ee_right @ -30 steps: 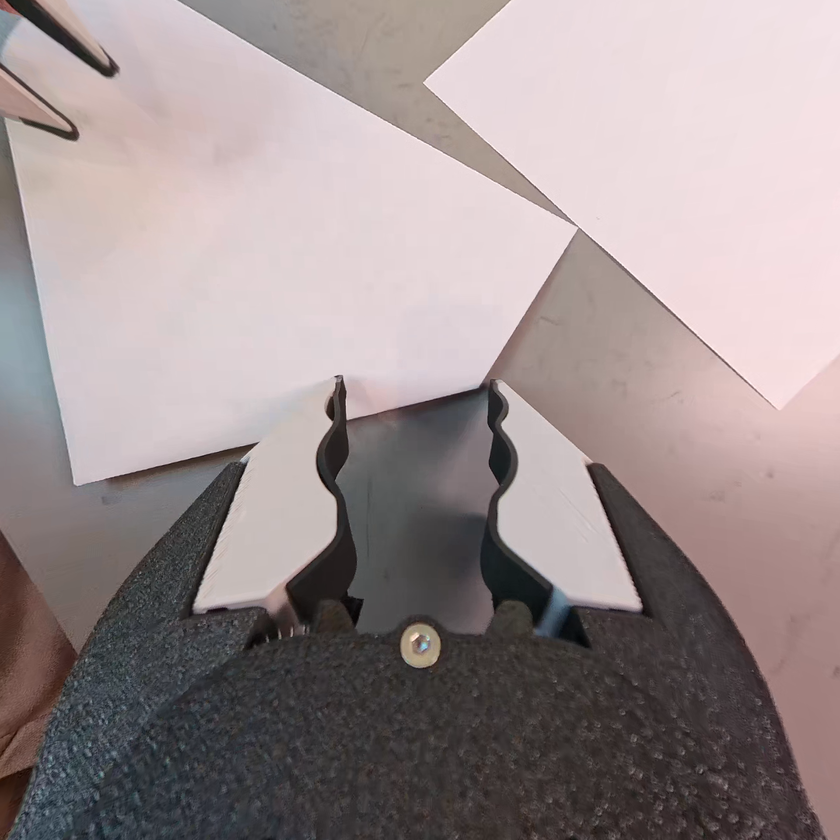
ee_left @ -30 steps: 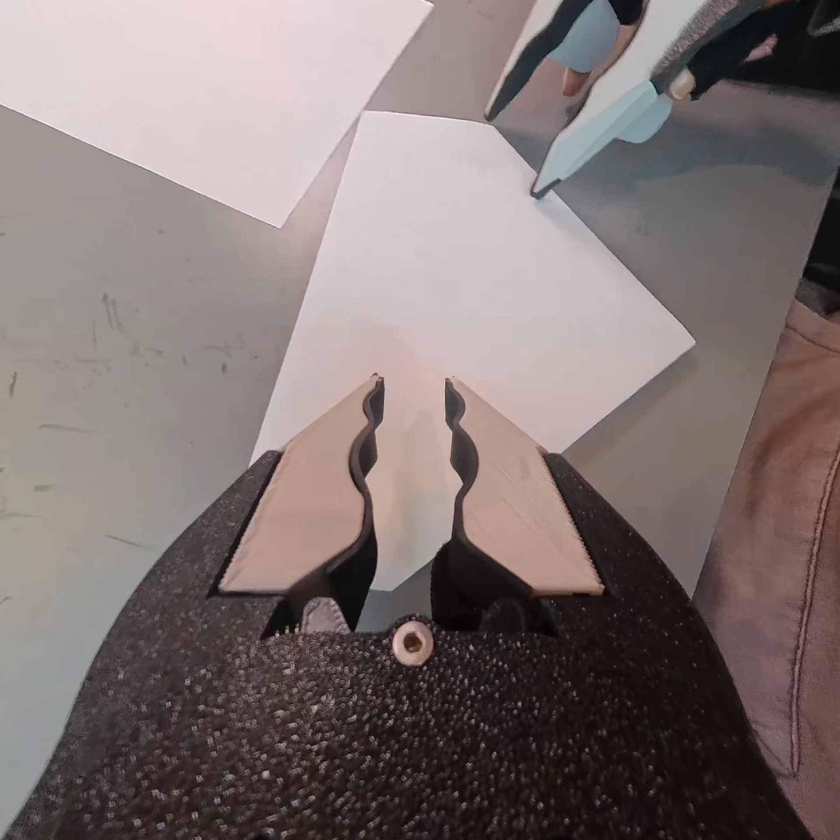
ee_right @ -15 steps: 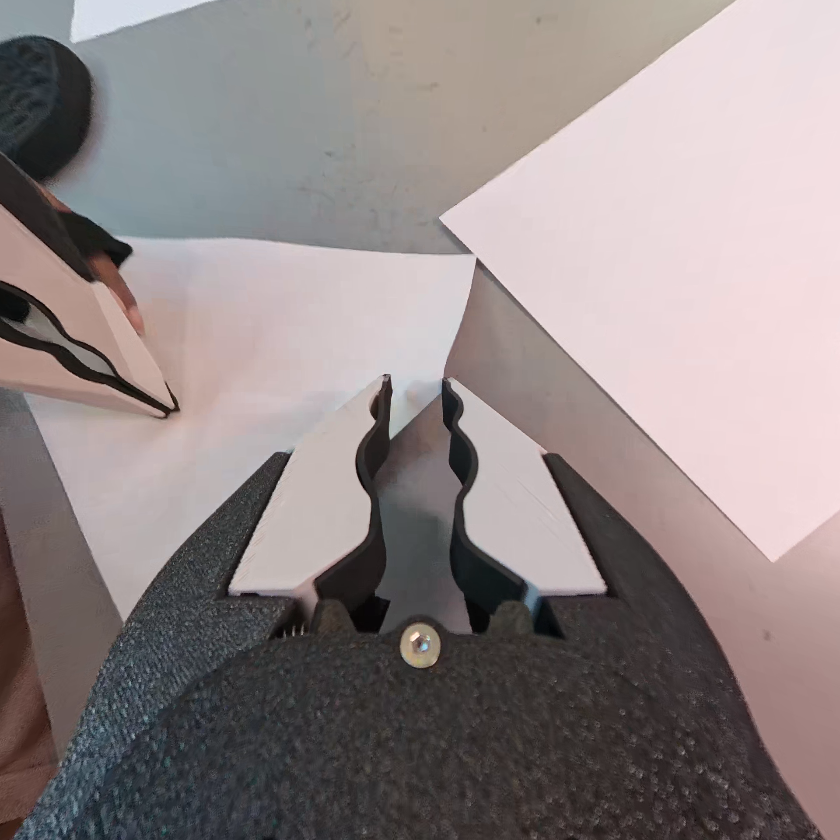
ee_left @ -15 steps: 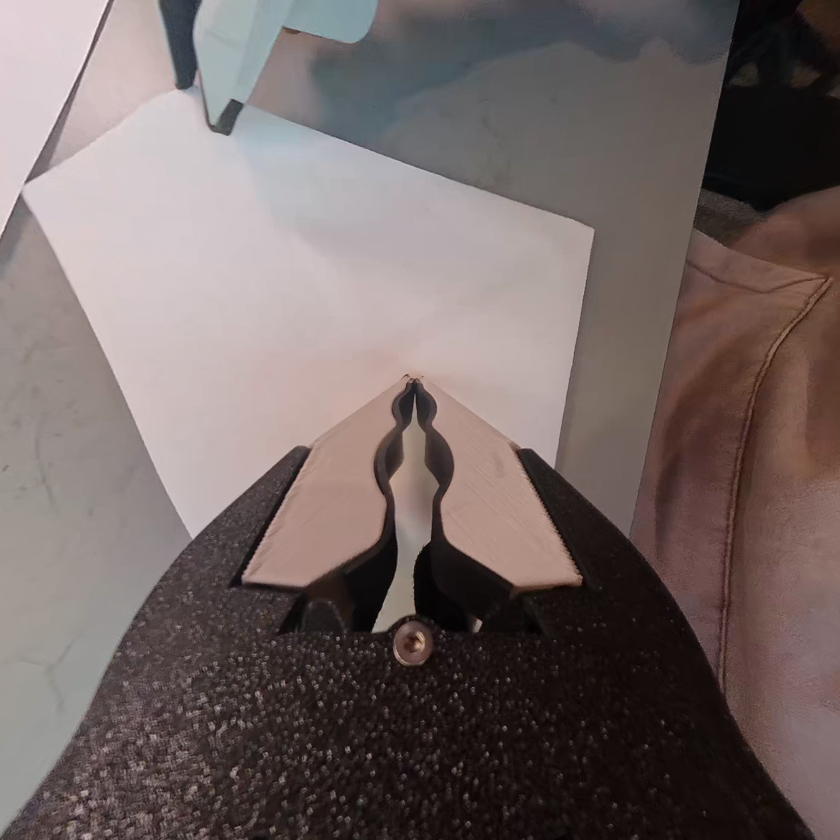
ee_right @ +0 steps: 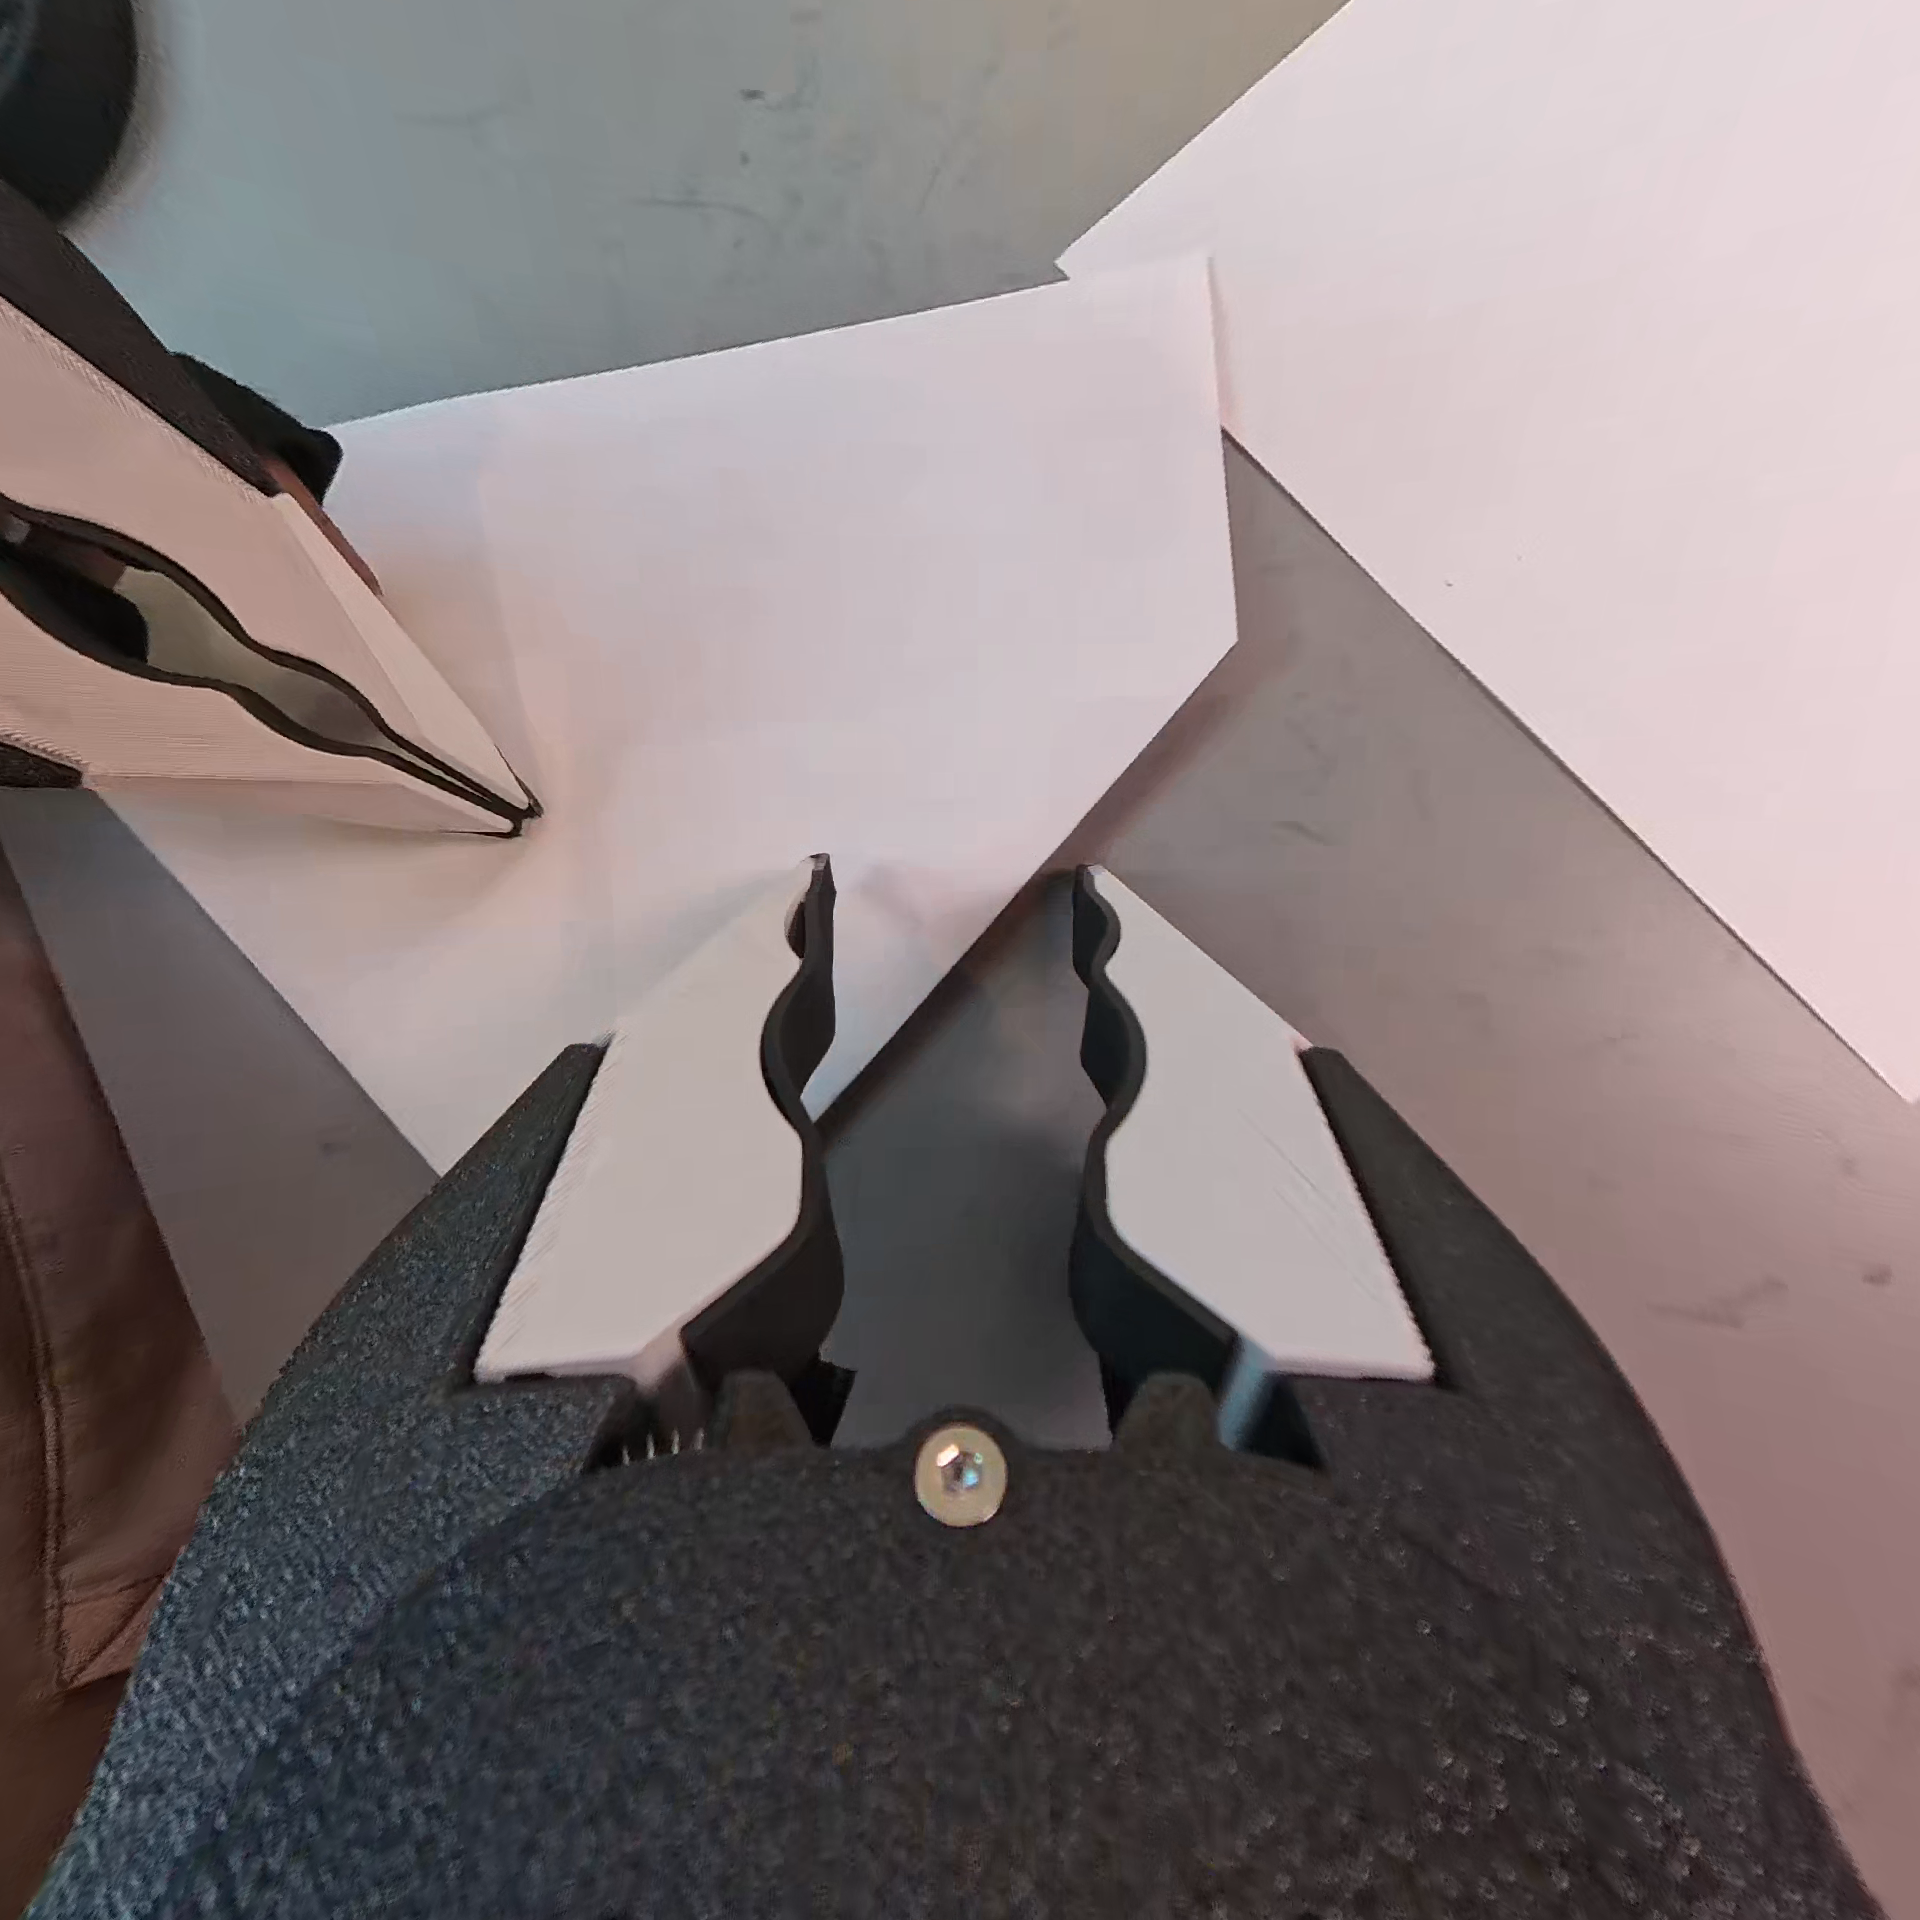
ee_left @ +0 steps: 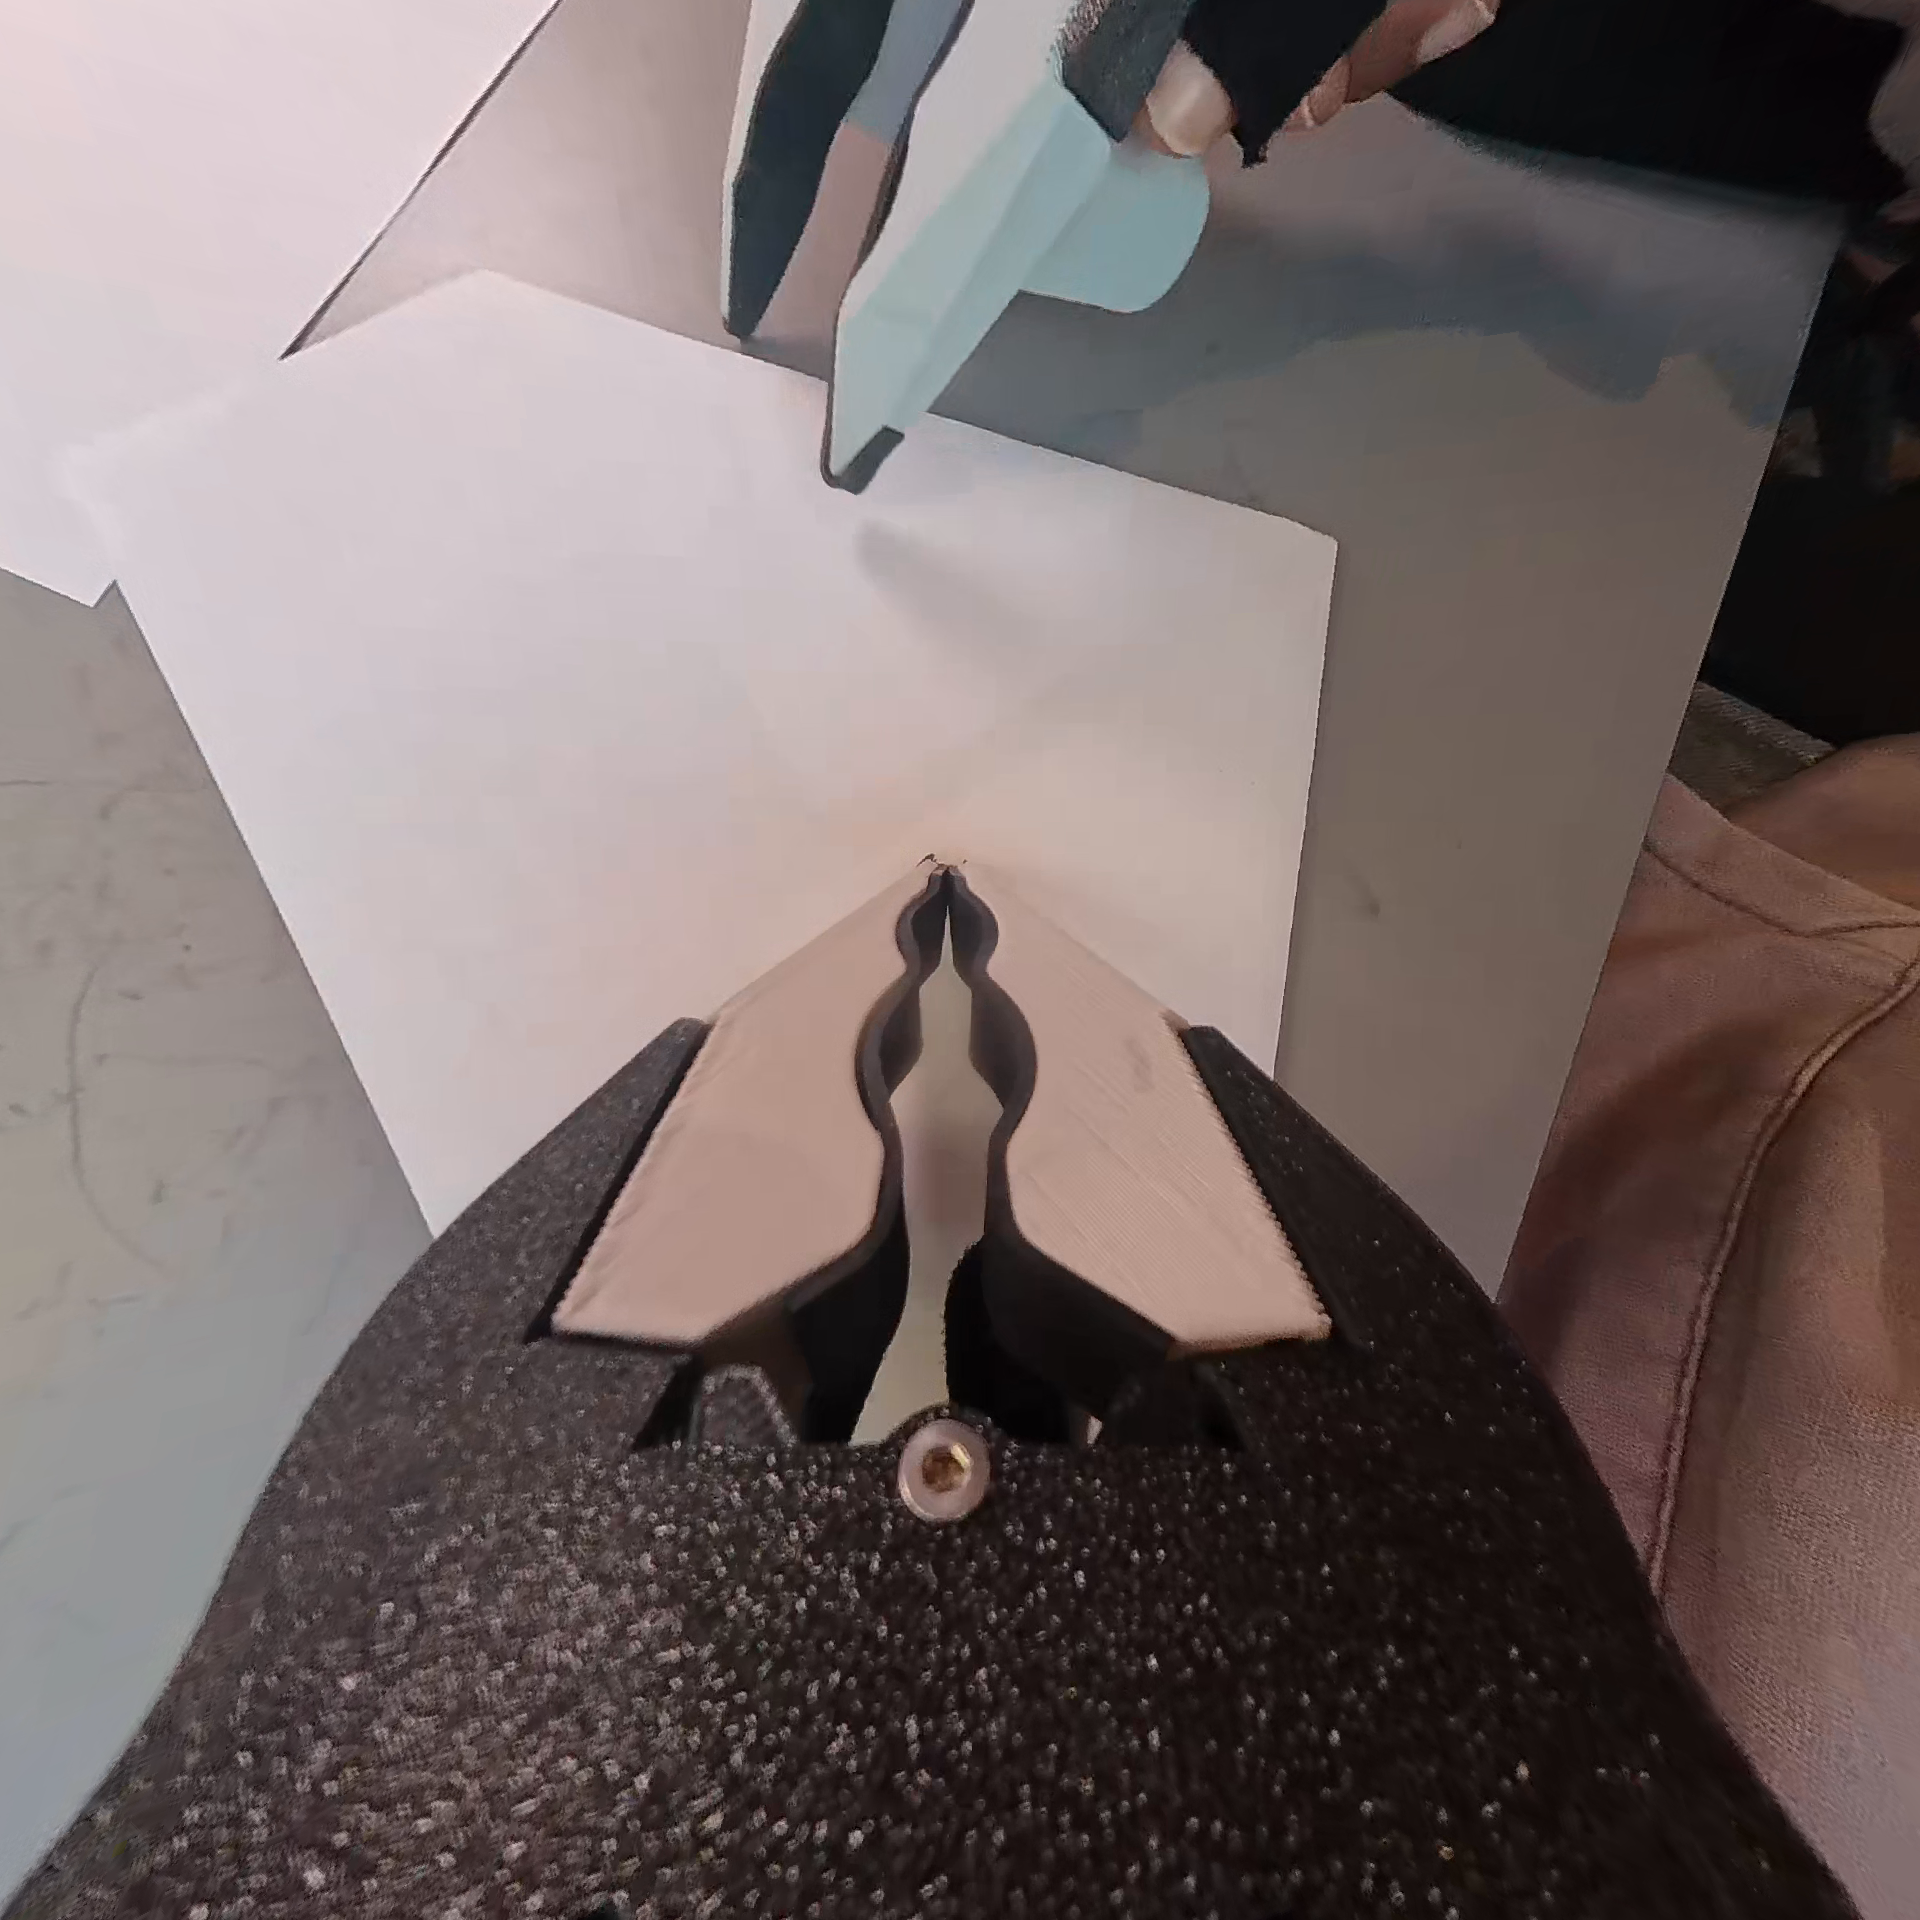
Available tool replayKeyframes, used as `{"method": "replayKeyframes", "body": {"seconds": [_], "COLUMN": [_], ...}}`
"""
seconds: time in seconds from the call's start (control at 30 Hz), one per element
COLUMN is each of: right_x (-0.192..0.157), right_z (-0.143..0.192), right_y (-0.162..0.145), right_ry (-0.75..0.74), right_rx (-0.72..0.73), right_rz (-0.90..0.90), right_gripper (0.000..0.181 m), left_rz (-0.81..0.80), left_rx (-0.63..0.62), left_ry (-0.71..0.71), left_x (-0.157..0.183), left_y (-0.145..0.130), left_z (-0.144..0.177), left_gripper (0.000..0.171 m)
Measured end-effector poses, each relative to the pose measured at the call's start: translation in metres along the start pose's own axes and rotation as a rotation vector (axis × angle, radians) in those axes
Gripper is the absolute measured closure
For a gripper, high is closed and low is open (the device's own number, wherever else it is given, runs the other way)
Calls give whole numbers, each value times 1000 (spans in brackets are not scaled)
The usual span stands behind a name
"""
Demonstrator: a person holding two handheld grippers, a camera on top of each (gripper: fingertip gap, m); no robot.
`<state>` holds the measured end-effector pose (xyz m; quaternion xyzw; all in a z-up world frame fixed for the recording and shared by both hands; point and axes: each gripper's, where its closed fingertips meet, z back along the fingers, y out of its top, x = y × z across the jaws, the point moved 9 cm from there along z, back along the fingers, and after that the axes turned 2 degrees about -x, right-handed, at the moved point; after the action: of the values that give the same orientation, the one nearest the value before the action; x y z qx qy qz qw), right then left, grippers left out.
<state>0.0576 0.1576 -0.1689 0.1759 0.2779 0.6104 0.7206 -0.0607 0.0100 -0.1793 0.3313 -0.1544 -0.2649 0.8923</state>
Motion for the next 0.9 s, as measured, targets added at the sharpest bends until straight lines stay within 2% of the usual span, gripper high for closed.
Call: {"method": "replayKeyframes", "body": {"seconds": [0.1, 0.23, 0.37, 0.47, 0.6, 0.7, 0.73, 0.9], "right_x": [-6, -19, -31, -33, -30, -28, -28, -34], "right_z": [-4, -12, -19, -19, -17, -16, -16, -15], "right_y": [4, 9, 10, 9, 7, 5, 5, 7], "right_ry": [-54, -129, -152, -156, -172, -182, -190, -172], "right_rx": [-36, -82, -37, -26, 8, 39, 49, 137], "right_rz": [37, 110, 136, 143, 158, 192, 207, 281], "right_gripper": [133, 118, 122, 125, 136, 146, 156, 177], "left_rz": [16, 38, 19, -1, 21, 39, 40, 15], "left_rx": [17, 44, 50, 52, 84, 13, -9, -2], "left_ry": [36, 61, 95, 63, 72, 61, 53, 100], "left_x": [3, 10, 16, 19, 4, -12, -15, -18], "left_y": [0, 0, 1, 1, 0, -10, -15, -24], "left_z": [-2, -3, -6, -4, 19, 30, 29, 25], "left_gripper": [171, 171, 171, 171, 168, 159, 158, 166]}}
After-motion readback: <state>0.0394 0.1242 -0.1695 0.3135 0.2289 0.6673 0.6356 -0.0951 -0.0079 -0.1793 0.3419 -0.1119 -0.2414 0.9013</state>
